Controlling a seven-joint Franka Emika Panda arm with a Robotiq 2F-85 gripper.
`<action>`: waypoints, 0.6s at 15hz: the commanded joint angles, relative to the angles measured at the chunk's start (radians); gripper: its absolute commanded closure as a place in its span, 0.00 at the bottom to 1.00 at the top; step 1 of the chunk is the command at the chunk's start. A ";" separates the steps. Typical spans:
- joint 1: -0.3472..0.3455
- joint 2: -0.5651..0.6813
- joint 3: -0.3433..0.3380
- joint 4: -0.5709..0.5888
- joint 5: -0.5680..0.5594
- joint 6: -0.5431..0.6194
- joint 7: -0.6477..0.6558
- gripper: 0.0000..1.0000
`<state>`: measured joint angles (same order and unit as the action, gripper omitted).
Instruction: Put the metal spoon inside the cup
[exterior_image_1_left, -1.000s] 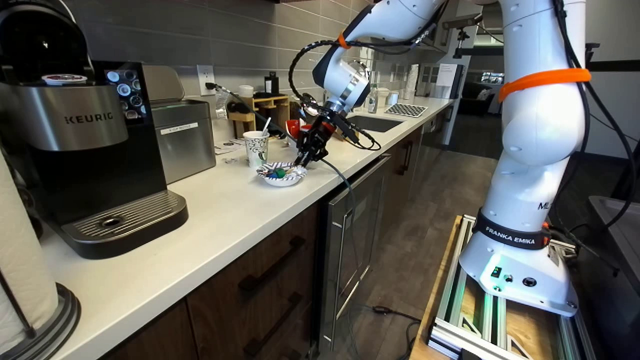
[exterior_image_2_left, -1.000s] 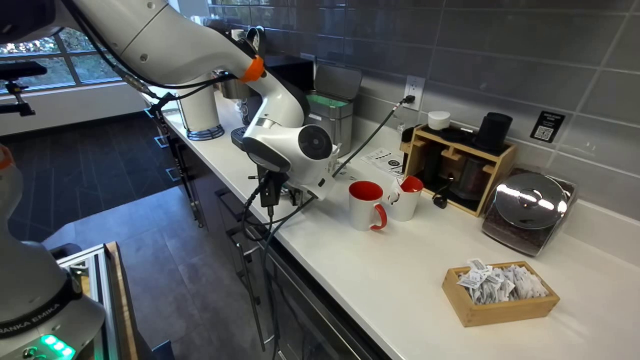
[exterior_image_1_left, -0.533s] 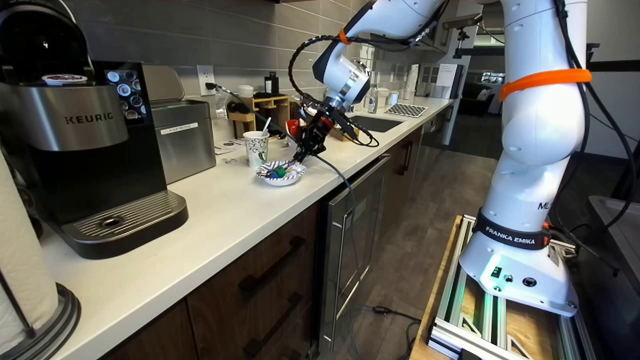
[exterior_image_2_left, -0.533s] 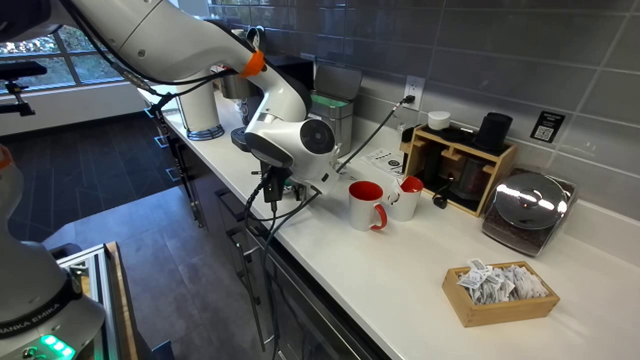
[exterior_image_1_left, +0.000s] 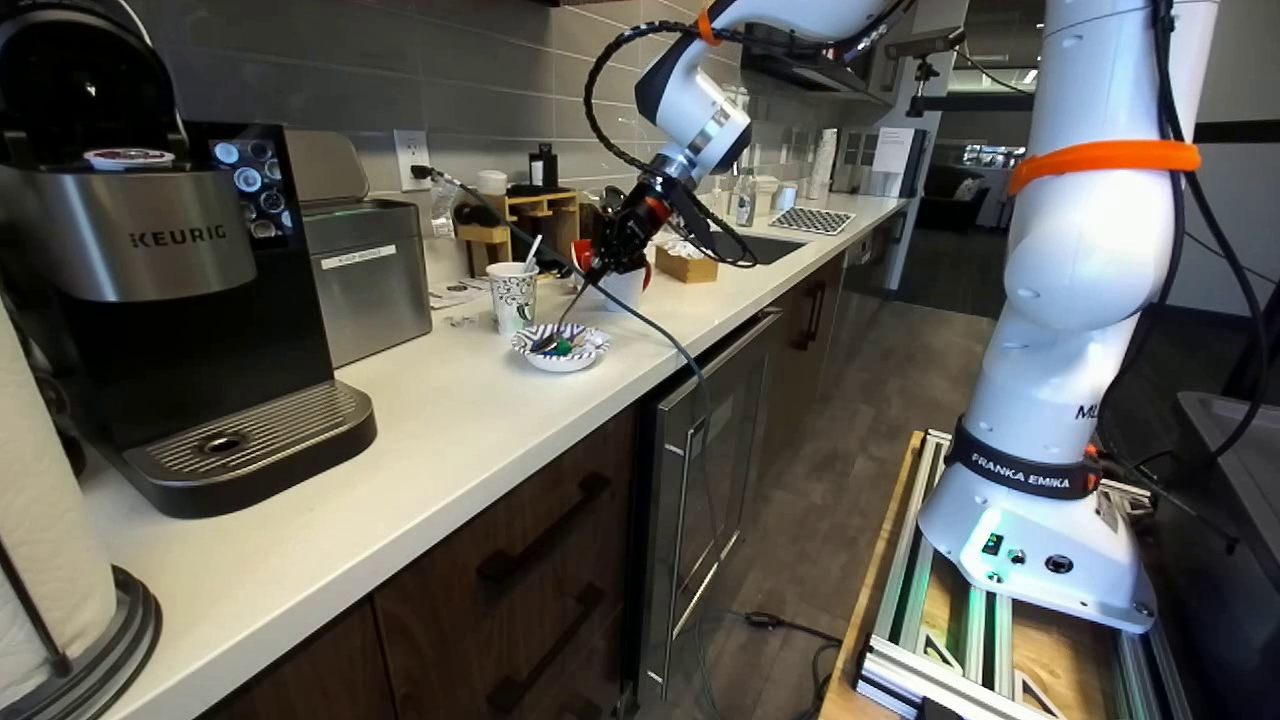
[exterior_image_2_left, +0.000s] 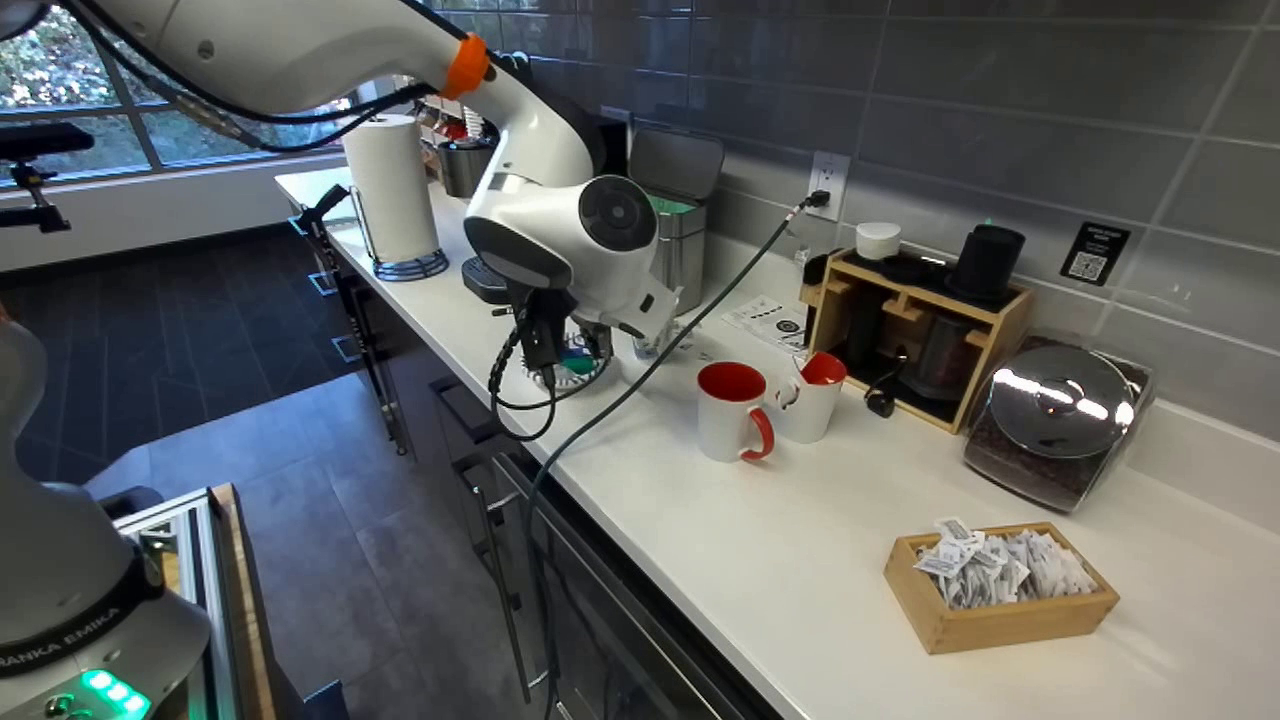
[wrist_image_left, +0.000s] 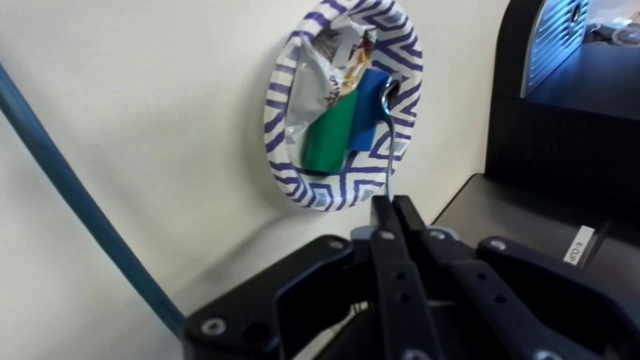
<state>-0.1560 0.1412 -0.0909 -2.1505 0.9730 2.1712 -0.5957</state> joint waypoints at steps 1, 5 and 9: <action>-0.009 -0.074 -0.007 -0.039 0.019 -0.092 -0.079 0.99; -0.019 -0.112 -0.038 -0.038 0.019 -0.192 -0.102 0.99; -0.061 -0.209 -0.103 -0.083 0.030 -0.130 -0.080 0.99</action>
<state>-0.1832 0.0332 -0.1524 -2.1630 0.9783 2.0117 -0.6714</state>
